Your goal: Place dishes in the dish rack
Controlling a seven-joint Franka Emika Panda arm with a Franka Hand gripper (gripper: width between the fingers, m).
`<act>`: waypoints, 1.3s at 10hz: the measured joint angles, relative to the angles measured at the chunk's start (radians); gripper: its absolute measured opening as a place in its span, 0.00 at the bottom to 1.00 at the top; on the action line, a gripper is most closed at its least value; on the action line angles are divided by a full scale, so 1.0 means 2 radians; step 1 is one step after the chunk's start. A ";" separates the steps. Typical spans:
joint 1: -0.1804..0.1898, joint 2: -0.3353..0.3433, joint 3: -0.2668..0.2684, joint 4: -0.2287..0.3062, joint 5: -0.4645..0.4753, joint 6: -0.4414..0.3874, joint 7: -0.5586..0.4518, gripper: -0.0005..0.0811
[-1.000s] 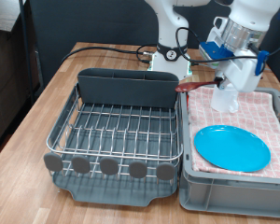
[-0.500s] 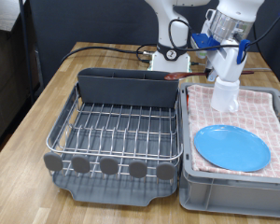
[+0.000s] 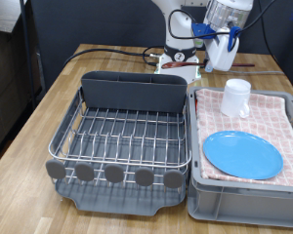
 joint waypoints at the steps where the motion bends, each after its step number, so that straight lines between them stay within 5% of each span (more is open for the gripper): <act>1: 0.001 -0.020 -0.007 -0.011 0.009 -0.009 -0.005 0.11; 3: 0.003 -0.058 -0.031 -0.039 0.037 -0.015 -0.031 0.11; 7: 0.008 -0.099 -0.123 -0.102 0.112 0.019 -0.149 0.11; 9: 0.008 -0.098 -0.163 -0.112 0.133 0.029 -0.199 0.11; 13: 0.010 -0.094 -0.177 -0.095 0.149 0.003 -0.213 0.09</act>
